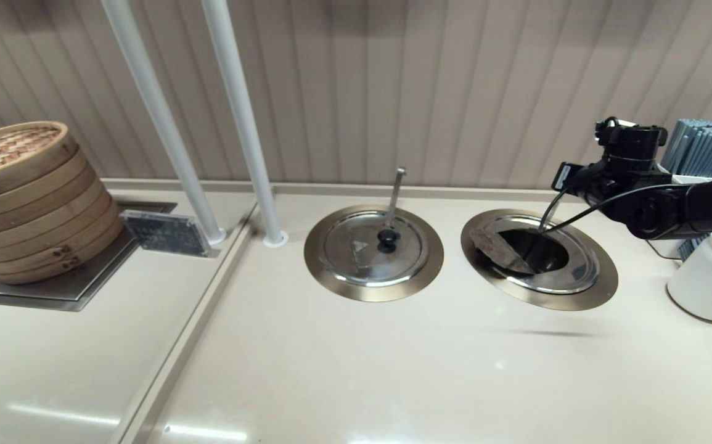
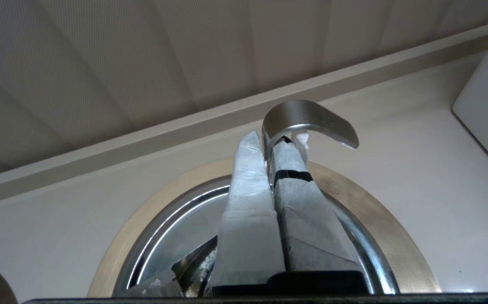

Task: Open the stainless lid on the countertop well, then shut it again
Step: Stir with a spoon

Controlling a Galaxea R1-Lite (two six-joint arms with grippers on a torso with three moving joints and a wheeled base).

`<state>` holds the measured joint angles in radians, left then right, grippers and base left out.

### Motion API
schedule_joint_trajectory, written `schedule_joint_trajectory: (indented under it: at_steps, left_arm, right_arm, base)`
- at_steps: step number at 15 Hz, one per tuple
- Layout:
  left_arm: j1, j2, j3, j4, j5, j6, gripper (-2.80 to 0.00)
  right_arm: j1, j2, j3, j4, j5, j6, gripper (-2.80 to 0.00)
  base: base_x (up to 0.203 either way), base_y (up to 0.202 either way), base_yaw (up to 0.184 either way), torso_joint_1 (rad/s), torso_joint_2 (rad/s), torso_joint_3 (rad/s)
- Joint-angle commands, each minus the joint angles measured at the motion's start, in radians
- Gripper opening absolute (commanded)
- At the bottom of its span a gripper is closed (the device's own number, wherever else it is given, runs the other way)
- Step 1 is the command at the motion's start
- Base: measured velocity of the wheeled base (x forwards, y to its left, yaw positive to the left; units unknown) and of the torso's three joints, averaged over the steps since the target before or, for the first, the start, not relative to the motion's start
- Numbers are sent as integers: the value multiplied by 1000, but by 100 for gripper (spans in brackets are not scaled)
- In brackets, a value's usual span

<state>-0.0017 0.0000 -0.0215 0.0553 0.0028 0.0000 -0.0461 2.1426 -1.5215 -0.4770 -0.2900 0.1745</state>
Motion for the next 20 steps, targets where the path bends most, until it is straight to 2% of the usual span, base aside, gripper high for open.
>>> schedule_joint_trajectory:
  at_steps: [1,7,10,11,18,20]
  left_arm:
    - [0,0,0,0,0,0,-280]
    - [0,0,0,1,0,0,-280]
    - [0,0,0,1,0,0,-280]
    - [0,0,0,1,0,0,-280]
    - [0,0,0,0,0,1,-280]
    - [0,0,0,0,0,0,-280]
  right_arm:
    - [-21,-56,-1,-3,0,2,-280]
    - [-15,-95,18,4,15,7,-280]
    - [6,-162,69,6,107,59,-280]
    - [17,-173,78,5,116,70,-280]
    - [29,-161,82,15,120,74,-280]
    - [22,-178,69,92,136,74,-280]
  base:
    - [0,0,0,0,0,0]
    - [0,0,0,0,0,0]
    - [0,0,0,0,0,0]
    - [0,0,0,0,0,0]
    - [0,0,0,0,0,0]
    - [0,0,0,0,0,0]
